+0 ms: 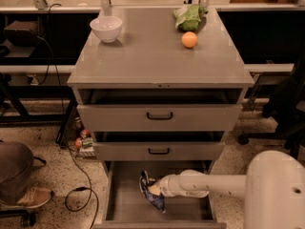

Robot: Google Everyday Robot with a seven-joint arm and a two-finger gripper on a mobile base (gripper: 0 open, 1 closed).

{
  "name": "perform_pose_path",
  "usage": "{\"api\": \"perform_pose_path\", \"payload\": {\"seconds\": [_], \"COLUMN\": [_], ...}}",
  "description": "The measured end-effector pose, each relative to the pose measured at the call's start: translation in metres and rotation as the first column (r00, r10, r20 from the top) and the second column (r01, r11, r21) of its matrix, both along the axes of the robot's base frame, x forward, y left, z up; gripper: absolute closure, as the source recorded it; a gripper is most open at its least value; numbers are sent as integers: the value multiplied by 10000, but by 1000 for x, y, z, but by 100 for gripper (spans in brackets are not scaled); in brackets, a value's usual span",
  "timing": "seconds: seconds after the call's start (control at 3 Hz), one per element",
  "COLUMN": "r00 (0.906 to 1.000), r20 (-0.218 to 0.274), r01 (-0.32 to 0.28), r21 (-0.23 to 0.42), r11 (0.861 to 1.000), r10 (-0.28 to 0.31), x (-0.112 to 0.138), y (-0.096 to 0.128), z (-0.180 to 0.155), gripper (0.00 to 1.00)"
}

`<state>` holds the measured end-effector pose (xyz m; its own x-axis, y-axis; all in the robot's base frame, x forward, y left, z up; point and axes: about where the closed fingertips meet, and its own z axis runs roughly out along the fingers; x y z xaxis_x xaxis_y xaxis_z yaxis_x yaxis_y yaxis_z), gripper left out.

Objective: Place blue chip bag into bottom drawer

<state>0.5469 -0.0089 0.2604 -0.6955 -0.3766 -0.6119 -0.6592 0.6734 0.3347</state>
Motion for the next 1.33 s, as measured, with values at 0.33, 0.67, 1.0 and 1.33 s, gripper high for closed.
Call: {"api": "perform_pose_path", "payload": {"seconds": [0.33, 0.67, 1.0, 1.33], "r00": [9997, 9993, 9986, 9979], "r20": [-198, -361, -533, -633], "r01": [122, 44, -32, -121], "r21": [-146, -183, -101, -38], "r11": [9998, 9998, 9999, 9999], "r10": [-125, -51, 26, 119], "x": [9, 12, 14, 16], "y": [10, 16, 20, 20], "z": [-30, -45, -52, -54], "gripper": [58, 35, 13, 0]}}
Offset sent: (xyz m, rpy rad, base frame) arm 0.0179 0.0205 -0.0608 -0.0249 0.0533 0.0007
